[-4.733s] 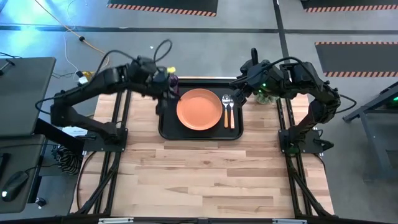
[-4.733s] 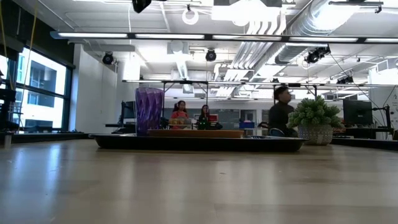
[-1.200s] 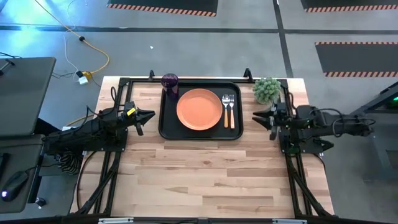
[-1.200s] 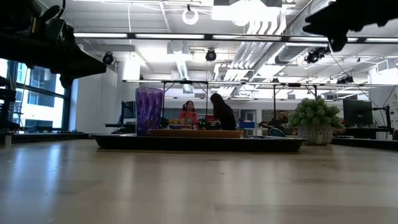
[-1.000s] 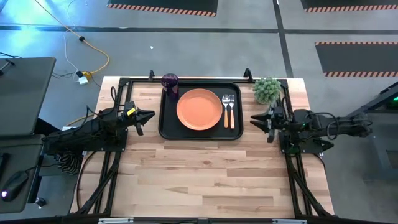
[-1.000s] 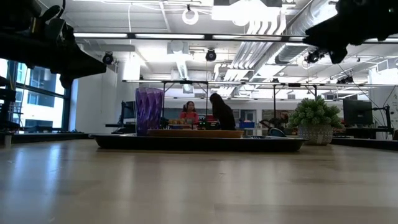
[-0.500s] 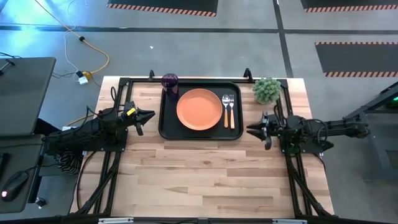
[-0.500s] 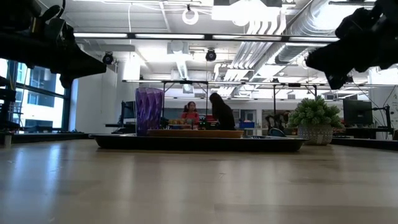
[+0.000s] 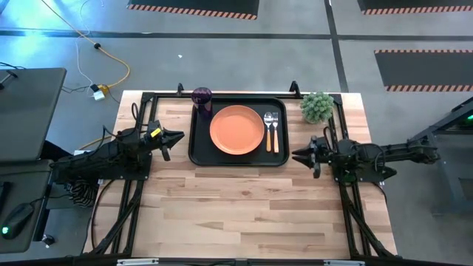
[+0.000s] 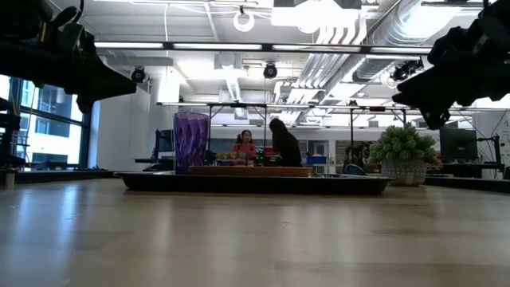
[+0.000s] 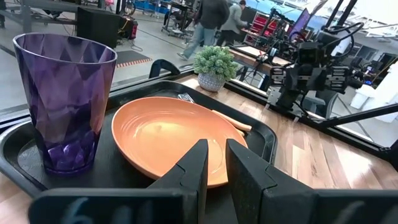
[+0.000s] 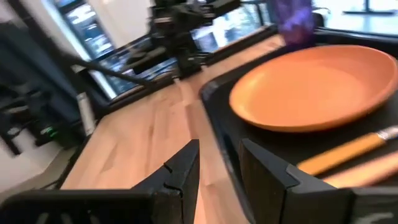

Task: Pick and place plate/cup/fork/spoon on tray
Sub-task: Return to Home Position

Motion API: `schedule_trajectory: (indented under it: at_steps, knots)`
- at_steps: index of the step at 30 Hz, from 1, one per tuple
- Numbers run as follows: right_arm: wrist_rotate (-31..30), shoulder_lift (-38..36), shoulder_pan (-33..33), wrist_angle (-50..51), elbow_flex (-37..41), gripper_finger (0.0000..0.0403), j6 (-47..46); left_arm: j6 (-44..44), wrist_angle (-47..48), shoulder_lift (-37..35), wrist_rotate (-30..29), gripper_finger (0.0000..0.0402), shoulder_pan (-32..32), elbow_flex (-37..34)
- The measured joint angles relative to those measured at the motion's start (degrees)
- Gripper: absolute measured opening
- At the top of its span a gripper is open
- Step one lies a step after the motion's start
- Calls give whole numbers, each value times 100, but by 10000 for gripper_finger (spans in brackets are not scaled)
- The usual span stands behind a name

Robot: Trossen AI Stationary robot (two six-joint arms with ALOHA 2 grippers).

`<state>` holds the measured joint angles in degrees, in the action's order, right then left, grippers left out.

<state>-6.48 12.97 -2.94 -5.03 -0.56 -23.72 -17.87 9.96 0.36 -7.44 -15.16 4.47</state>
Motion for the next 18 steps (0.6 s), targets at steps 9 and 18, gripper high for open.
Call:
schedule_trajectory:
  at_steps: [9, 18]
  knots:
    - [-202, 15, 0, 266, 0, 106, -145, 0, 0, 1, 0, 46, 0, 2]
    - [-196, 15, 0, 266, 2, 106, -179, 0, 0, 0, 0, 46, -2, 0]
